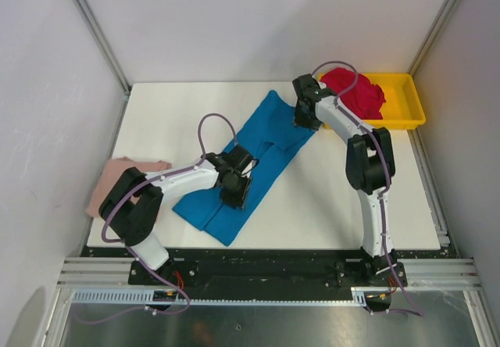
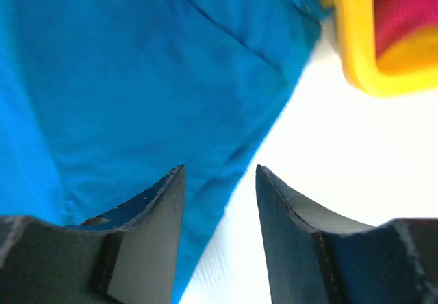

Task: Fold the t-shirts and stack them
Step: Rotate the tshirt 90 degrees

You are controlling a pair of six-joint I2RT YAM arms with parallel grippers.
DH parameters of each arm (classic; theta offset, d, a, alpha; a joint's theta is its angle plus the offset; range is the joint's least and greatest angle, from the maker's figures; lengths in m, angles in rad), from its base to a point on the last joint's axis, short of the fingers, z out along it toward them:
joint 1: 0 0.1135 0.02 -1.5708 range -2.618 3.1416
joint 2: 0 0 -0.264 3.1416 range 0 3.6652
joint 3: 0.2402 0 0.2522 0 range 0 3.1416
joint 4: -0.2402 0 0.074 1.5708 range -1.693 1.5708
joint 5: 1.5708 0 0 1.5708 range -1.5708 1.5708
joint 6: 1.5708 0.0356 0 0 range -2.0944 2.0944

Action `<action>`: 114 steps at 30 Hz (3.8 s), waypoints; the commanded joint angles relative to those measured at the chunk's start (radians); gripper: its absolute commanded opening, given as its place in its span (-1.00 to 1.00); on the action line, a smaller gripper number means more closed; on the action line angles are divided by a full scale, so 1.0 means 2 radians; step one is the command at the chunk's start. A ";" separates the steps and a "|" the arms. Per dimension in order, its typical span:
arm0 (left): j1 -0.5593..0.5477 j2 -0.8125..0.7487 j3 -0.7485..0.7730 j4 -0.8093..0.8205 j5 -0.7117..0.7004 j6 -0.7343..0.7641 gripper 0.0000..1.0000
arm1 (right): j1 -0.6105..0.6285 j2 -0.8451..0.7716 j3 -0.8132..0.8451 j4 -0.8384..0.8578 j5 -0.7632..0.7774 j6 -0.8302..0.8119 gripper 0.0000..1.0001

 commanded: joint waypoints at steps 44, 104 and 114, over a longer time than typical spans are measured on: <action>-0.079 0.120 0.170 0.081 0.097 -0.136 -0.35 | -0.044 0.133 0.216 0.021 -0.010 -0.074 0.10; -0.020 -0.051 0.025 0.081 0.120 -0.110 -0.34 | -0.065 -0.101 -0.104 0.068 -0.160 0.065 -0.09; -0.005 -0.109 -0.057 0.080 0.084 -0.113 -0.32 | 0.009 -0.304 -0.439 0.115 -0.219 0.111 -0.20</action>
